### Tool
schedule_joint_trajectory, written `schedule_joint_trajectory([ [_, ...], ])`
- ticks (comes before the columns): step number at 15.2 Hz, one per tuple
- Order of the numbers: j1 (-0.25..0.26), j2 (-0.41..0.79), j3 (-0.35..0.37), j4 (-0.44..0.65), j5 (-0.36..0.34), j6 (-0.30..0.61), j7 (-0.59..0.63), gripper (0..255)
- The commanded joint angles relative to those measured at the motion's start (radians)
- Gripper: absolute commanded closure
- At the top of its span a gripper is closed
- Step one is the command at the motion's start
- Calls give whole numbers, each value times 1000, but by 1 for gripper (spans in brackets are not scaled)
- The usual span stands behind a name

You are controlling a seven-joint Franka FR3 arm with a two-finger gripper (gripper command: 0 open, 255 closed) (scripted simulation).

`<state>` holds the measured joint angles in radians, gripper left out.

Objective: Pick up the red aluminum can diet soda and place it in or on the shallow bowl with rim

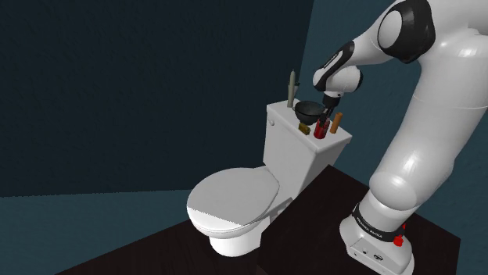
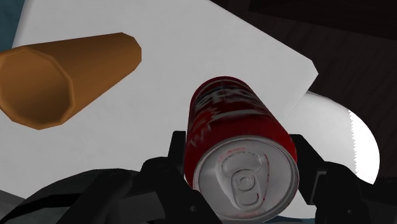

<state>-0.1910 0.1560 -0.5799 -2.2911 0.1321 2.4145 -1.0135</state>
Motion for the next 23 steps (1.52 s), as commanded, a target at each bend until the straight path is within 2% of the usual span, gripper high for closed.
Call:
schedule_joint_trajectory([
  [1,0,0,0,0,0,0,0,255],
  [6,0,0,0,0,0,0,0,255],
  [23,19,-170,-17,79,-139,-217,99,255],
])
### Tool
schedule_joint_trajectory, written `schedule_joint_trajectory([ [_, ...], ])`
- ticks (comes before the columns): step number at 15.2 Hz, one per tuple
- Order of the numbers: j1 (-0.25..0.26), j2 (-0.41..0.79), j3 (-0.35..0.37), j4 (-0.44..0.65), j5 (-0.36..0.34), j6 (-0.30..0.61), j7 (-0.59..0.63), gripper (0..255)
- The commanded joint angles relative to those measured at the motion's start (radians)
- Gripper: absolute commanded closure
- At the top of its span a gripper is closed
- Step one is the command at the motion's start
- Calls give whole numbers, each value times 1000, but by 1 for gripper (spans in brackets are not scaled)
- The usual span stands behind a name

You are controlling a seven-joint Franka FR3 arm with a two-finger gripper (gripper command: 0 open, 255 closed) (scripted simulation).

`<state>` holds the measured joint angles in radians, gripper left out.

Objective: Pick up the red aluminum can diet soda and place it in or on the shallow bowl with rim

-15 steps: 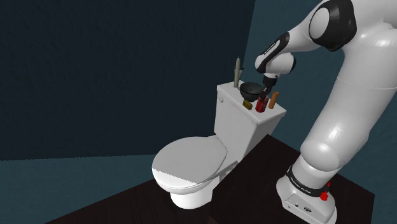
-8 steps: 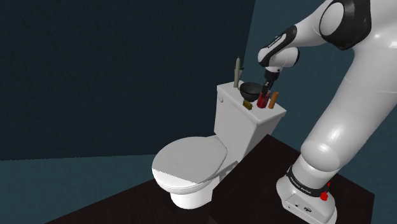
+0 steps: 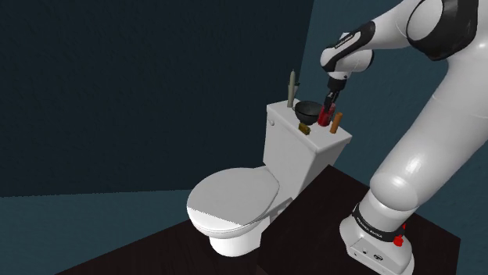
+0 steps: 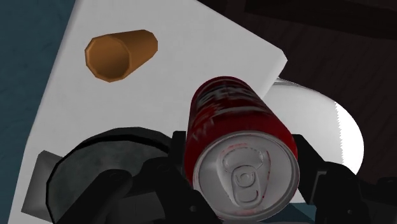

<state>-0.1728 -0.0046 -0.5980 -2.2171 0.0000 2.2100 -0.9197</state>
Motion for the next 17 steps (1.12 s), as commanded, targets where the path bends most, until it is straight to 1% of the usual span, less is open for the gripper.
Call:
schedule_joint_trajectory([
  [1,1,-18,1,12,-12,-26,10,255],
  [15,4,-102,15,128,-61,-214,47,255],
  [16,4,-103,15,130,-62,-216,48,255],
  [17,7,-59,10,179,-36,-228,33,255],
])
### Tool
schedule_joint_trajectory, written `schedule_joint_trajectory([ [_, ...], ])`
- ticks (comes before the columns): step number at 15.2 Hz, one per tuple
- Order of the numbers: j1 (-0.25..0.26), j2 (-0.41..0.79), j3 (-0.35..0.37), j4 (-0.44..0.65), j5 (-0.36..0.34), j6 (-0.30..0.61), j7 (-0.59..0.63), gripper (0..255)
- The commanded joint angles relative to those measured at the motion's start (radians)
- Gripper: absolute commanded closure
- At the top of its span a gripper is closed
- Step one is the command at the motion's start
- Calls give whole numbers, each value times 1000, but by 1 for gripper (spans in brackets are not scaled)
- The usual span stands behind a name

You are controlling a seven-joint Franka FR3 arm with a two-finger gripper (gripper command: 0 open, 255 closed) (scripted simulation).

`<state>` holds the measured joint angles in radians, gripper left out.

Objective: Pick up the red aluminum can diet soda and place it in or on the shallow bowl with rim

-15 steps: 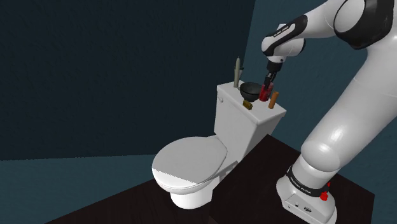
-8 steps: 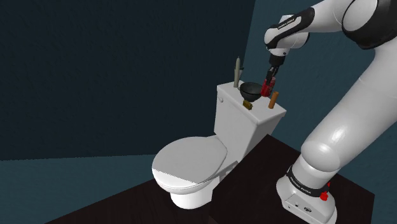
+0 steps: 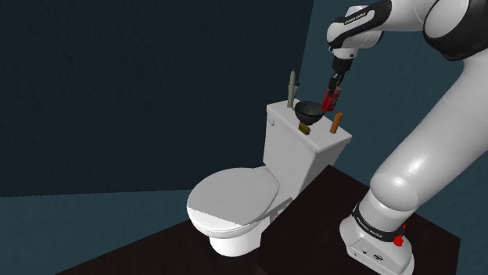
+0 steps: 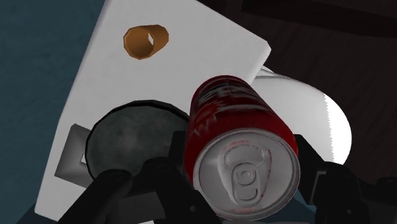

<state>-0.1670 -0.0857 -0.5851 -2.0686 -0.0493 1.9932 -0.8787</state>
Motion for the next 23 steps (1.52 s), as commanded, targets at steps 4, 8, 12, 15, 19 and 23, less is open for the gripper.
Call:
schedule_joint_trajectory([
  [4,-8,199,-13,241,119,-76,-65,255],
  [8,-56,383,-6,488,221,-170,-107,255],
  [12,-108,514,14,658,283,-225,-122,255],
  [15,-104,516,16,620,285,-186,-125,255],
  [19,-100,522,19,575,290,-136,-130,255],
  [23,-98,533,23,535,298,-87,-136,255],
])
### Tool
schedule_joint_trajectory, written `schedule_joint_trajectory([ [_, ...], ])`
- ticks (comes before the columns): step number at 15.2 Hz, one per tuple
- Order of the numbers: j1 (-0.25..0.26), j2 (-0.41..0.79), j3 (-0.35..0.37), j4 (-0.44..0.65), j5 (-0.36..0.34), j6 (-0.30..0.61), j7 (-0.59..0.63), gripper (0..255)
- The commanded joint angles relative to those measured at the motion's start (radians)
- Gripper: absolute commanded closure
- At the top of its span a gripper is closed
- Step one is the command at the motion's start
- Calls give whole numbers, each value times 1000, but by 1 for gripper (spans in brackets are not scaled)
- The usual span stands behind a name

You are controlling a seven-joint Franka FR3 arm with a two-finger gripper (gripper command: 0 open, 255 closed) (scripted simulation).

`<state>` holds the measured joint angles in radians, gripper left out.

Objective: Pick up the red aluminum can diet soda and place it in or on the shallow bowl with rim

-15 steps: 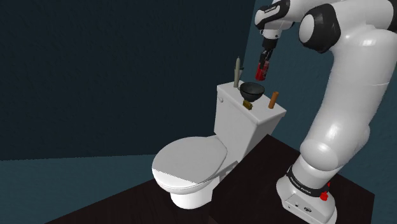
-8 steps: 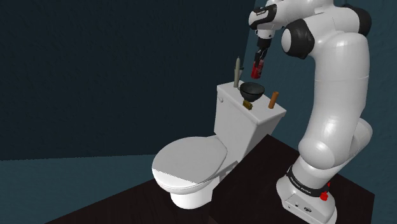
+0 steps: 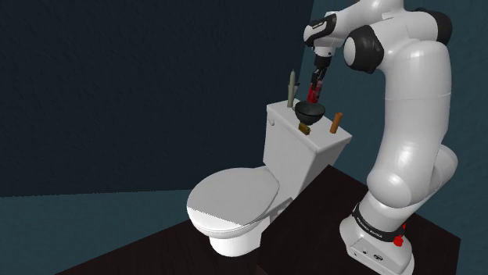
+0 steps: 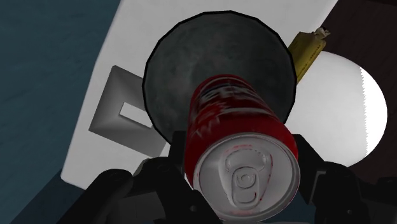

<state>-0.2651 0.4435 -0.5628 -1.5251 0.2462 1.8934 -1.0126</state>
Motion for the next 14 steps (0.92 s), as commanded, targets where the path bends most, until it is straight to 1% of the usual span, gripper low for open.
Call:
schedule_joint_trajectory([
  [1,0,7,2,-18,5,24,-4,255],
  [7,-1,28,10,-65,19,89,-14,255],
  [14,-1,28,10,-65,19,89,-14,255],
])
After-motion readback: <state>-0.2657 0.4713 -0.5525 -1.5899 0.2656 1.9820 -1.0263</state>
